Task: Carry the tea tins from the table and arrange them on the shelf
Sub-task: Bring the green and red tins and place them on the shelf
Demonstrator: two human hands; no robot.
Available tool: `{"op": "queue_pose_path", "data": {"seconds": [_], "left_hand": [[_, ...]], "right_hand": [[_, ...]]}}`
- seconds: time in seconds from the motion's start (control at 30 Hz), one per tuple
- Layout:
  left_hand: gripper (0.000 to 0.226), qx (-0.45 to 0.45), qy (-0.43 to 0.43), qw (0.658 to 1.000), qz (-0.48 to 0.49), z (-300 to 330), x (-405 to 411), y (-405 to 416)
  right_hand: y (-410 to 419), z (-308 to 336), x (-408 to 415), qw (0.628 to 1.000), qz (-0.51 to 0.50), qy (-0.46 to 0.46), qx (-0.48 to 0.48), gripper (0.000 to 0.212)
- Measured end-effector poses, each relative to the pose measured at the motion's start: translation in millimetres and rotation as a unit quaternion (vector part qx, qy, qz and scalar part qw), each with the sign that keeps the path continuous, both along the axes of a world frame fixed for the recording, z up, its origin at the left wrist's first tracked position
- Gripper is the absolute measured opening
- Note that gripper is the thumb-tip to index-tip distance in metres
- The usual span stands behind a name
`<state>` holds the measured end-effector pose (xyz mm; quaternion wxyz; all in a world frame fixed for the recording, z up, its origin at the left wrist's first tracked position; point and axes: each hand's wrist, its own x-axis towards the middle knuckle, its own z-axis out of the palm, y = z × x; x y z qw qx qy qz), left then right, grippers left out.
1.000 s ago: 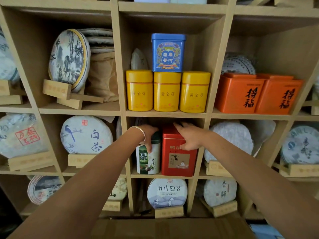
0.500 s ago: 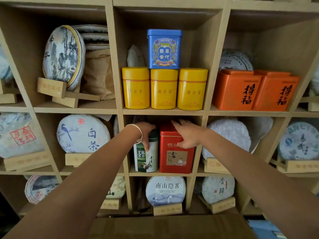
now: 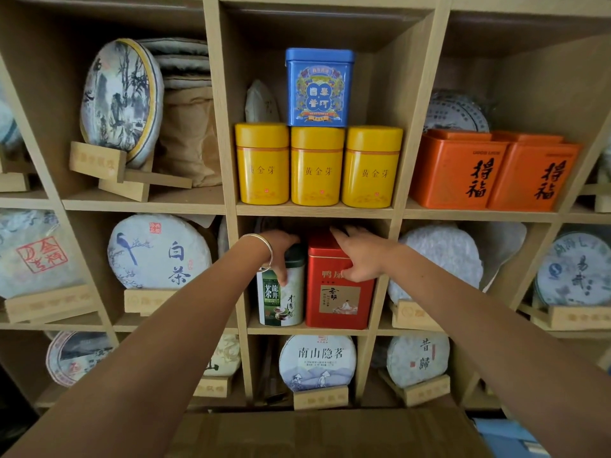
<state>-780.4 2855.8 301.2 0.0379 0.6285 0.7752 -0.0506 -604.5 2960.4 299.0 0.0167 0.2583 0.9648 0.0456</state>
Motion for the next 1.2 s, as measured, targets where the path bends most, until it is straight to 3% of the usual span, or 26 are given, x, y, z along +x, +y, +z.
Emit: {"op": "queue_pose_path", "data": {"seconds": [1.2], "left_hand": [[0.100,-0.012,-0.004,1.000,-0.003,1.1,-1.7,2.6]], "right_hand": [[1.7,2.8,2.9,1.000,0.017,-0.004,0.001,0.102]]}}
